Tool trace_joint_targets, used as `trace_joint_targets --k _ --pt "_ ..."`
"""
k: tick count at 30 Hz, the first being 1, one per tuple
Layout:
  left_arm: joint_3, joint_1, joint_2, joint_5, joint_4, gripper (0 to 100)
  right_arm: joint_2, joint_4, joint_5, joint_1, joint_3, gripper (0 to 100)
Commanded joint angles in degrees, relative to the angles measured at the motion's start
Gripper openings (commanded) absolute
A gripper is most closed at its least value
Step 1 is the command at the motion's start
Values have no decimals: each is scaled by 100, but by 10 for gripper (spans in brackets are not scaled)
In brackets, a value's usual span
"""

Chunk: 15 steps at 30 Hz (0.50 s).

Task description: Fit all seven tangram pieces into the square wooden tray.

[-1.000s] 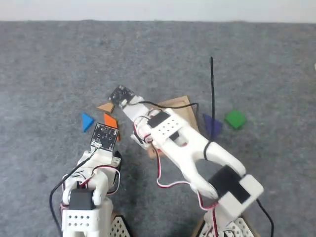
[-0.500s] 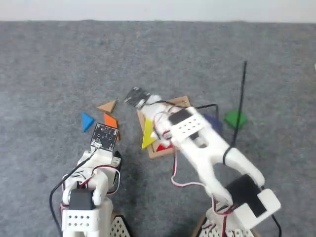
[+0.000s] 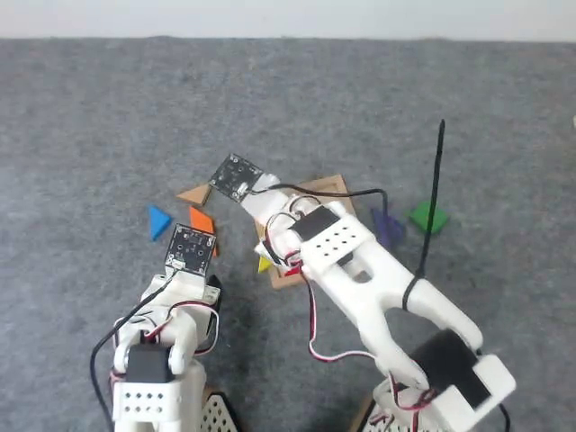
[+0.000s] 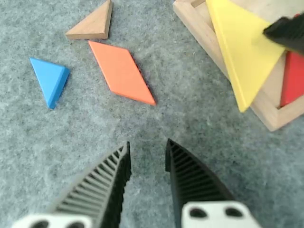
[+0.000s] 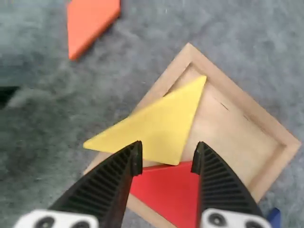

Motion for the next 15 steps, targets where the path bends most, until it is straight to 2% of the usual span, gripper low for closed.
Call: trace_joint_targets --k 1,15 --pt "-57 -26 -105 0 26 118 198 -48 -53 57 -97 187" --pt "-57 -26 -105 0 26 118 1657 -31 712 760 -1090 187"
